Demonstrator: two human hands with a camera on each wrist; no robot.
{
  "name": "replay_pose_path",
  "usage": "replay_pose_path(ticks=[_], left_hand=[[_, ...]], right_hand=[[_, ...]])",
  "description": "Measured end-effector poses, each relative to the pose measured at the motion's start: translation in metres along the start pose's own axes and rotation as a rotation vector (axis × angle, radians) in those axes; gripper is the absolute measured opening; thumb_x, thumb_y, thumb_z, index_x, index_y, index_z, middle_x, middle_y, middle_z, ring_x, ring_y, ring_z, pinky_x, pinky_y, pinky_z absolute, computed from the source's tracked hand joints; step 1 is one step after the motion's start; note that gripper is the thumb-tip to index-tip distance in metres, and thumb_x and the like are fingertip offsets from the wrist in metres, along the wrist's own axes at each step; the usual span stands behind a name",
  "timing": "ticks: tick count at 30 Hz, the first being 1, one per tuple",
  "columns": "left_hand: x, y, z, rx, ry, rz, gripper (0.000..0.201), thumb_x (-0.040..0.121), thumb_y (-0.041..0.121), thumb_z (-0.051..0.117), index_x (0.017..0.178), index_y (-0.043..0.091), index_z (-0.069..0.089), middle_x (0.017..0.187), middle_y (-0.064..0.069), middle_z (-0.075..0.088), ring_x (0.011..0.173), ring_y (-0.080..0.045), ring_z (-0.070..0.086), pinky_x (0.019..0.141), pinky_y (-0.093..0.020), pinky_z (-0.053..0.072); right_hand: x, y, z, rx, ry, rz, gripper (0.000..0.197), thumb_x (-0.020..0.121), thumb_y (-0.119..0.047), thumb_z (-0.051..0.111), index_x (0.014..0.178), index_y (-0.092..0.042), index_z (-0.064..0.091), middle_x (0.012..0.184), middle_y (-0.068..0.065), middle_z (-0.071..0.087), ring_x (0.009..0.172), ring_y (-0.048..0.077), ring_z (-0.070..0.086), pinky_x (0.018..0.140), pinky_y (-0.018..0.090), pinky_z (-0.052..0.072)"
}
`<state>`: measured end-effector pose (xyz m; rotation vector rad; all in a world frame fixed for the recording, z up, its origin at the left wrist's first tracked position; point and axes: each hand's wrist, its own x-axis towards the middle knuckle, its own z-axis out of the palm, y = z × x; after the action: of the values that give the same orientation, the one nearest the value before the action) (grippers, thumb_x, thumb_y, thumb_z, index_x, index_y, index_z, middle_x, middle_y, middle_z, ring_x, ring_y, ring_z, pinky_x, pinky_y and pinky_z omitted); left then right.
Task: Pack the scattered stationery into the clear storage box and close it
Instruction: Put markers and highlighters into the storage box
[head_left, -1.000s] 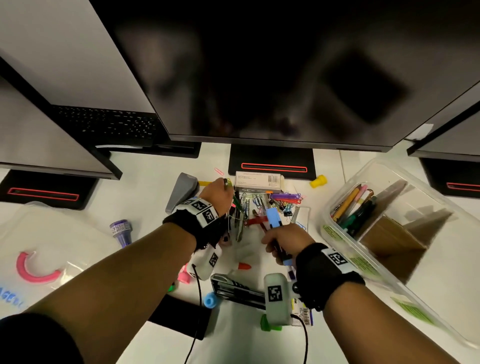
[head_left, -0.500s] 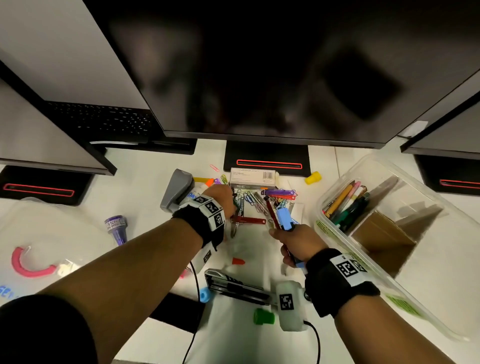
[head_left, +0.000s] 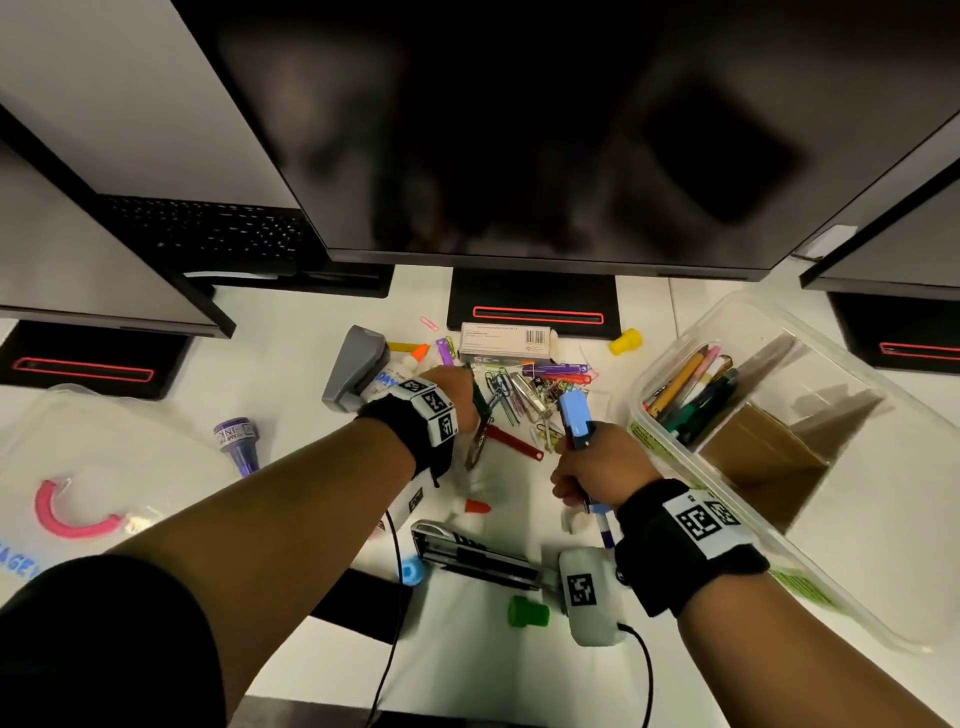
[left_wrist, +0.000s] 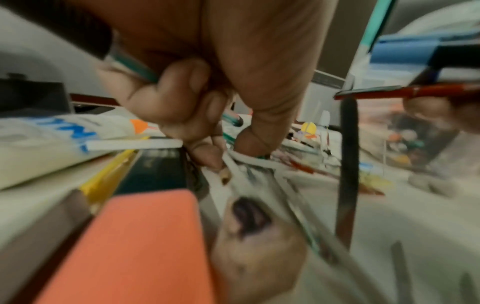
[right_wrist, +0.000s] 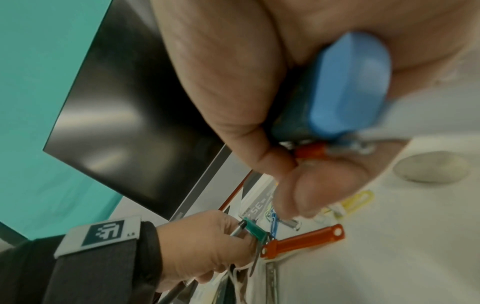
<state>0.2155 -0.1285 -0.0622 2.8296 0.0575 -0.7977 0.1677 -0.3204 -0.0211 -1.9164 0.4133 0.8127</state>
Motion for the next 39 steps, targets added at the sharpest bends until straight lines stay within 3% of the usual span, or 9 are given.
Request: replay_pose_path(ticks=[8, 13, 17, 22, 29, 32, 35, 37, 39], left_hand=[[-0.013, -0.022, -0.028, -0.096, 0.043, -0.039, 0.033, 0.093, 0.027, 0.043, 0.064, 0.01, 0.046, 0.068, -0.003, 0.048, 0.075, -0.024, 0.049, 0.065, -0.03, 0.038], [-0.039, -0.06, -0.037, -0.502, 0.229, -0.178, 0.031, 0.097, 0.021, 0.04, 0.103, -0.003, 0.058, 0.093, -0.016, 0.064, 0.084, -0.027, 0.06, 0.078, -0.036, 0.05], [-0.068, -0.094, -0.038, -0.671, 0.27, -0.326, 0.033, 0.099, 0.019, 0.036, 0.107, -0.005, 0.056, 0.102, -0.025, 0.062, 0.096, -0.036, 0.058, 0.079, -0.035, 0.043], [-0.091, -0.137, -0.028, -1.112, 0.236, -0.436, 0.031, 0.099, 0.006, 0.033, 0.071, 0.012, 0.046, 0.062, -0.008, 0.044, 0.049, -0.022, 0.052, 0.036, -0.013, 0.038], [-0.105, -0.165, -0.014, -1.239, 0.155, -0.38, 0.034, 0.099, -0.002, 0.03, 0.07, 0.01, 0.044, 0.064, -0.01, 0.04, 0.047, -0.018, 0.042, 0.03, -0.011, 0.03], [-0.106, -0.169, -0.01, -0.996, 0.142, -0.413, 0.023, 0.097, 0.007, 0.04, 0.079, 0.007, 0.054, 0.07, -0.011, 0.051, 0.055, -0.023, 0.053, 0.038, -0.014, 0.039], [-0.104, -0.159, -0.007, -0.387, 0.031, -0.388, 0.036, 0.095, 0.029, 0.046, 0.113, -0.001, 0.057, 0.114, -0.016, 0.061, 0.11, -0.033, 0.055, 0.088, -0.029, 0.046], [-0.103, -0.146, -0.003, -0.224, -0.044, -0.365, 0.049, 0.093, 0.042, 0.047, 0.119, 0.001, 0.053, 0.123, -0.012, 0.057, 0.117, -0.03, 0.053, 0.091, -0.033, 0.043], [-0.1, -0.137, 0.003, -0.179, -0.093, -0.356, 0.043, 0.09, 0.042, 0.052, 0.11, 0.004, 0.058, 0.109, -0.008, 0.062, 0.11, -0.028, 0.059, 0.077, -0.03, 0.043]], right_hand=[[0.0, -0.013, 0.022, -0.033, 0.02, -0.062, 0.023, 0.081, 0.007, 0.05, 0.067, -0.008, 0.041, 0.053, 0.009, 0.046, 0.027, 0.011, 0.039, 0.034, 0.015, 0.033], [0.006, -0.031, 0.047, -0.033, 0.025, -0.127, 0.027, 0.083, -0.003, 0.056, 0.064, -0.012, 0.039, 0.057, 0.01, 0.044, 0.045, 0.022, 0.041, 0.046, 0.027, 0.036], [0.019, -0.055, 0.087, -0.317, 0.031, -0.197, 0.031, 0.084, -0.025, 0.064, 0.062, -0.016, 0.044, 0.07, 0.01, 0.055, 0.067, 0.028, 0.056, 0.057, 0.028, 0.043], [0.031, -0.072, 0.13, -0.608, 0.026, -0.193, 0.035, 0.089, -0.026, 0.06, 0.115, -0.002, 0.059, 0.112, 0.016, 0.066, 0.104, 0.034, 0.063, 0.074, 0.032, 0.048], [0.036, -0.065, 0.136, -0.603, 0.07, -0.097, 0.032, 0.083, -0.023, 0.065, 0.107, -0.001, 0.063, 0.098, 0.017, 0.067, 0.088, 0.033, 0.064, 0.068, 0.03, 0.049], [0.033, -0.064, 0.123, -0.522, 0.116, -0.095, 0.015, 0.081, -0.022, 0.065, 0.079, -0.007, 0.059, 0.077, 0.011, 0.06, 0.069, 0.028, 0.056, 0.05, 0.023, 0.039], [0.029, -0.063, 0.107, -0.471, 0.119, -0.075, 0.022, 0.077, -0.019, 0.065, 0.061, -0.011, 0.051, 0.06, 0.007, 0.056, 0.061, 0.027, 0.054, 0.048, 0.022, 0.037], [0.023, -0.062, 0.097, -0.431, 0.115, -0.077, 0.018, 0.075, -0.016, 0.066, 0.063, -0.008, 0.054, 0.056, 0.007, 0.054, 0.056, 0.026, 0.053, 0.052, 0.026, 0.041], [0.016, -0.062, 0.086, -0.404, 0.1, -0.089, 0.017, 0.074, -0.013, 0.066, 0.063, -0.006, 0.055, 0.056, 0.009, 0.053, 0.05, 0.025, 0.049, 0.052, 0.027, 0.04]])
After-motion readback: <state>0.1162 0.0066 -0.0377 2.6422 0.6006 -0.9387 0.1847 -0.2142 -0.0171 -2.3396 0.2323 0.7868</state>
